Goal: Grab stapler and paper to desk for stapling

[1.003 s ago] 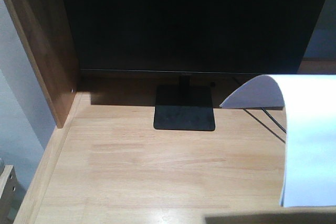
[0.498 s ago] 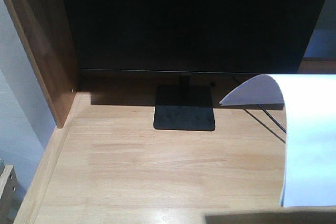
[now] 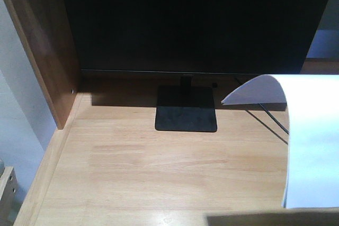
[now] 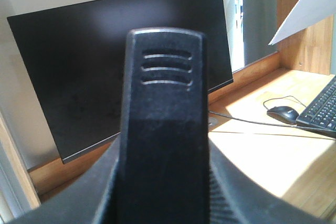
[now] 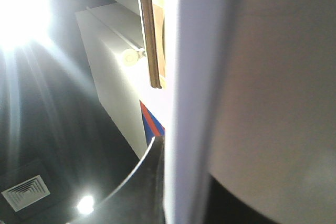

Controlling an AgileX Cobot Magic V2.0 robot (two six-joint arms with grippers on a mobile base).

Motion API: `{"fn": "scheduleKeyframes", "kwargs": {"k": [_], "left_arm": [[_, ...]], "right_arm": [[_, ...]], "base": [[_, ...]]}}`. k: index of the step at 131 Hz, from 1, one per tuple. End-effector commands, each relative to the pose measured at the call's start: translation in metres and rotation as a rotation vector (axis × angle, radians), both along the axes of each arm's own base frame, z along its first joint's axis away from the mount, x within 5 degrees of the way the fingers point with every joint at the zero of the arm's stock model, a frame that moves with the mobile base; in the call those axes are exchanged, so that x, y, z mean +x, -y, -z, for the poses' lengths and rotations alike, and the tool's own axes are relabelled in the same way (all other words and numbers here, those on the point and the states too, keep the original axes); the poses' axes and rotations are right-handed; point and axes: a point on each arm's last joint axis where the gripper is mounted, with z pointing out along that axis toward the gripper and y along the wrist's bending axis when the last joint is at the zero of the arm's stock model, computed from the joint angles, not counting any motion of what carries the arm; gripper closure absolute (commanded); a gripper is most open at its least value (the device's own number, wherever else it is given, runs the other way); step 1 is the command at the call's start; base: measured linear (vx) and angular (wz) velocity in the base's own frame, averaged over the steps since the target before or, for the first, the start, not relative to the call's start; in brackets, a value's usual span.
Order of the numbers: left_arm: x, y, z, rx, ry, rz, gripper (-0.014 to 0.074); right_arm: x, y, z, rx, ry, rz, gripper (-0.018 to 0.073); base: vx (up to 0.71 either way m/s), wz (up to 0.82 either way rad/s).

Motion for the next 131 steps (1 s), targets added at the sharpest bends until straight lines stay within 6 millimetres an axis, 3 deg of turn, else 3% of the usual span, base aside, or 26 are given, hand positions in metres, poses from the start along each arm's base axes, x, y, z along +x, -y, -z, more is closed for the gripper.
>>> {"fn": "scheduleKeyframes", "kwargs": {"k": [1,27,57,89,131], "left_arm": [[0.008,0.002,-0.022,-0.099,0.098,-0.014,0.0596],[0.045,0.020,-0.025,-0.067,-0.001,-0.021,0.0596],[0.110,0.056,-0.016,0.036,-0.136,0.021,0.0596],[0.172,0.098,0.016,0.237,-0.208,0.169,0.0596],[0.226,0.131,0.070,0.459,-0.244,0.345,0.0596]], "right_arm": [[-0.004,0.001,-0.009,0.011,0.057,0.000,0.0565],[-0.004,0.001,-0.009,0.011,0.057,0.000,0.0565],[-0.004,0.001,-0.009,0.011,0.057,0.000,0.0565],[-0.004,0.001,-0.009,0.011,0.057,0.000,0.0565],[-0.004,0.001,-0.009,0.011,0.057,0.000,0.0565]], "base": [[0.00,0.00],[0.00,0.00],[0.00,0.00],[0.00,0.00],[0.00,0.00]]}}
